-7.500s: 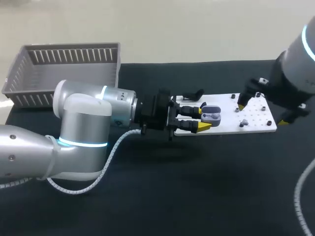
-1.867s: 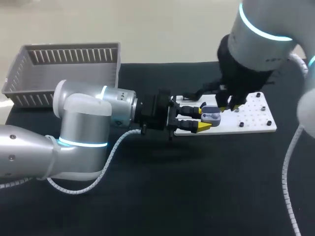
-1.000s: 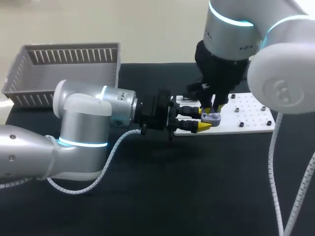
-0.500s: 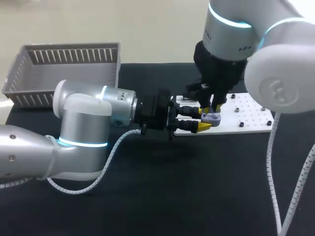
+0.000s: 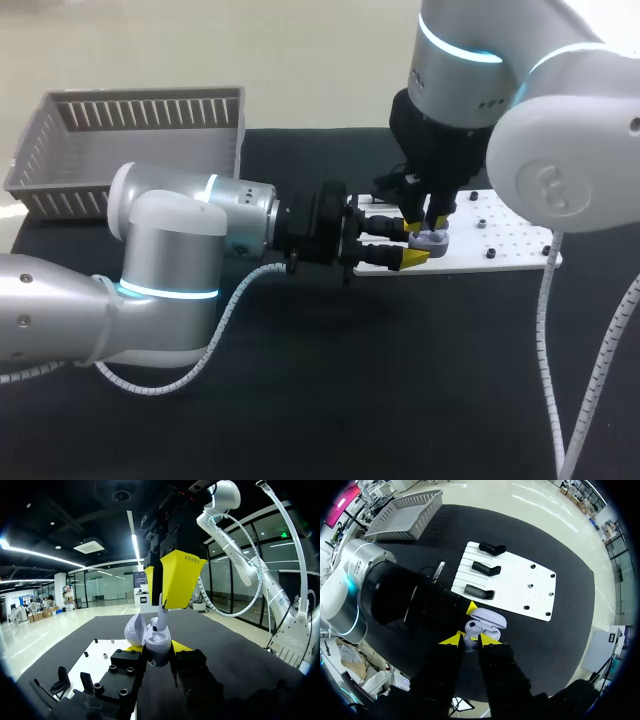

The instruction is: Pick up each earbud case from the left stands, insert the matching earbuds, close the lid, and place the case in the box.

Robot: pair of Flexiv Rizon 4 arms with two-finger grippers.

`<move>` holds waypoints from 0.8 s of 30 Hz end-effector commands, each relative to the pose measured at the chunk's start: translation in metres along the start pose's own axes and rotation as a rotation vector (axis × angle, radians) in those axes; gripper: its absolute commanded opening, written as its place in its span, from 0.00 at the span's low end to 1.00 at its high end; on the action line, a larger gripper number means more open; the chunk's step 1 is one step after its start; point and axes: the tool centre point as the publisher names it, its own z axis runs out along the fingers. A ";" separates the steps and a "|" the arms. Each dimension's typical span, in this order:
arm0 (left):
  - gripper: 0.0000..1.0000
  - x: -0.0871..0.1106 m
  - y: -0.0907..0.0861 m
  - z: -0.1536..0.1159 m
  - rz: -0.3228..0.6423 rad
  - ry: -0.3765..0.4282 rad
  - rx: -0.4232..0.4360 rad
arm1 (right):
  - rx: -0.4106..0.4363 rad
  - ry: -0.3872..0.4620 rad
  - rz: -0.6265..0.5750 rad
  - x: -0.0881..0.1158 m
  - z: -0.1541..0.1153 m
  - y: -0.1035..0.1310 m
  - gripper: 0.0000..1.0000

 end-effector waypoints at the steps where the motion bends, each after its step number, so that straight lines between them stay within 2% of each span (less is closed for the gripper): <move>1: 0.00 0.001 -0.002 0.000 0.003 -0.003 -0.007 | 0.001 0.008 0.002 -0.002 0.003 -0.001 0.00; 24: 0.00 0.001 -0.002 0.000 0.003 -0.003 -0.007 | 0.010 0.018 0.027 -0.005 0.012 -0.005 0.00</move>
